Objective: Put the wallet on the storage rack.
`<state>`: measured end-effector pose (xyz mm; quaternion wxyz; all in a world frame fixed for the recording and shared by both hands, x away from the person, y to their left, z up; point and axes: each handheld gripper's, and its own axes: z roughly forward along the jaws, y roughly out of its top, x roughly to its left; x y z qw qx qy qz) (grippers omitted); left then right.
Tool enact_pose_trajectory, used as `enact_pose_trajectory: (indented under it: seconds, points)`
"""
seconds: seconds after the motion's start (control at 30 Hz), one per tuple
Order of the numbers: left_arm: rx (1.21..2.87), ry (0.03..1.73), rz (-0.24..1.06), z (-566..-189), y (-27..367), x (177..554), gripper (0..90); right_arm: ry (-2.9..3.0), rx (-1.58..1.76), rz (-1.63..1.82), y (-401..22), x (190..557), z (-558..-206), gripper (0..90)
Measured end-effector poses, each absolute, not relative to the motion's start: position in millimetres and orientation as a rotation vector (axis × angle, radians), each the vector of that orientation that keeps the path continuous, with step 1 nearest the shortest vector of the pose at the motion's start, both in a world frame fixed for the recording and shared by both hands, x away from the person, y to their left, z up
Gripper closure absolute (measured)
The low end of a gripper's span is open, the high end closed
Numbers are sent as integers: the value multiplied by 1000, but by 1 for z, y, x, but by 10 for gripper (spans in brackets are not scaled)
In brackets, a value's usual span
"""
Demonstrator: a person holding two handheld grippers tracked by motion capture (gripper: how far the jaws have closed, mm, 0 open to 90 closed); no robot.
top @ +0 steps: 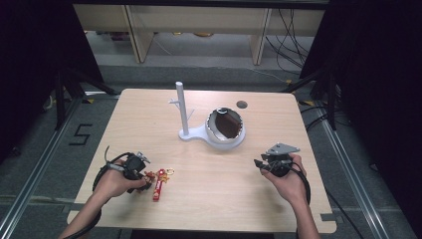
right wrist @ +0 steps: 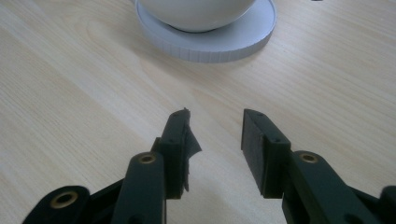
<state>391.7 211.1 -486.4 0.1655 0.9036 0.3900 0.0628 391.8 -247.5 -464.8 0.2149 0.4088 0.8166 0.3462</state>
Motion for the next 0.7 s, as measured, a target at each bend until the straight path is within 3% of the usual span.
enact_pose_trajectory:
  seconds: [0.33,0.7]
  points:
    - [2533,1061,201,-485,207,384,565,2260,1124,964,-249,392,-466,628]
    - [2304,994,349,-461,212,375,567,2262,1138,958,-249,391,-466,625]
